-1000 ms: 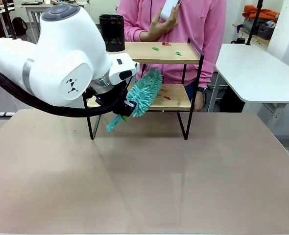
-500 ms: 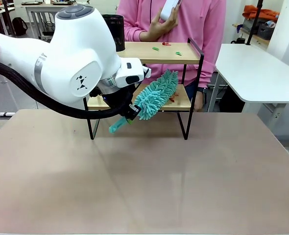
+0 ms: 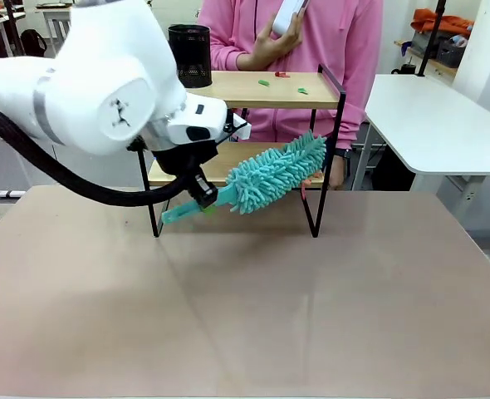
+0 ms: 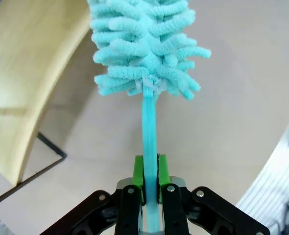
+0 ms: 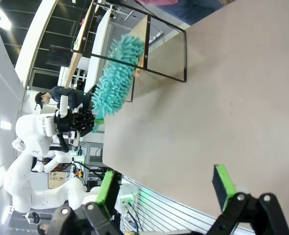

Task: Clean the shelf.
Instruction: Clean the specific tier of the Shelf with the Duster once objects are removed, then clean the remaining tier of the Shelf with the Duster once objects are removed.

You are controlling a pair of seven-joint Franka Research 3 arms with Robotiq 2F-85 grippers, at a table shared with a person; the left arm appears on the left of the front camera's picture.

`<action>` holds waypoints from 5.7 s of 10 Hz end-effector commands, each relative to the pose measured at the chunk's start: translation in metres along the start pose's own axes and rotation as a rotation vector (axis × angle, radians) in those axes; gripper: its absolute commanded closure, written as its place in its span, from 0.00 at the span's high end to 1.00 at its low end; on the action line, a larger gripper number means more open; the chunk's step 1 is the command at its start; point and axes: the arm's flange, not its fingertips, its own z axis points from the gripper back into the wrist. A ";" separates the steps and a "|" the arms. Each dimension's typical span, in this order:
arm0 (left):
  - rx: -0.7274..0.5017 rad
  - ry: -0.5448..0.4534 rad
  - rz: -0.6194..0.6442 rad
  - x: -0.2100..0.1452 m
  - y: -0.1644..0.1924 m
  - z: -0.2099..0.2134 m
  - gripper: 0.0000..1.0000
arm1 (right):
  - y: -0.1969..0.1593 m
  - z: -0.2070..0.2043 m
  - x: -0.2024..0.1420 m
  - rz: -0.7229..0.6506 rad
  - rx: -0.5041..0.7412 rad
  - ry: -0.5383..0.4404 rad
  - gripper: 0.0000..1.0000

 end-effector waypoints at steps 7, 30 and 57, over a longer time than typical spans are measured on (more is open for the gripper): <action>-0.105 -0.024 -0.036 -0.114 0.033 0.072 0.12 | 0.002 0.000 0.004 0.023 0.020 -0.016 1.00; -0.233 -0.591 0.916 -0.419 0.159 0.152 0.12 | 0.002 0.000 0.004 0.023 0.020 -0.016 1.00; -0.066 -0.493 0.802 -0.139 0.057 0.299 0.12 | 0.002 0.000 0.004 0.023 0.020 -0.016 1.00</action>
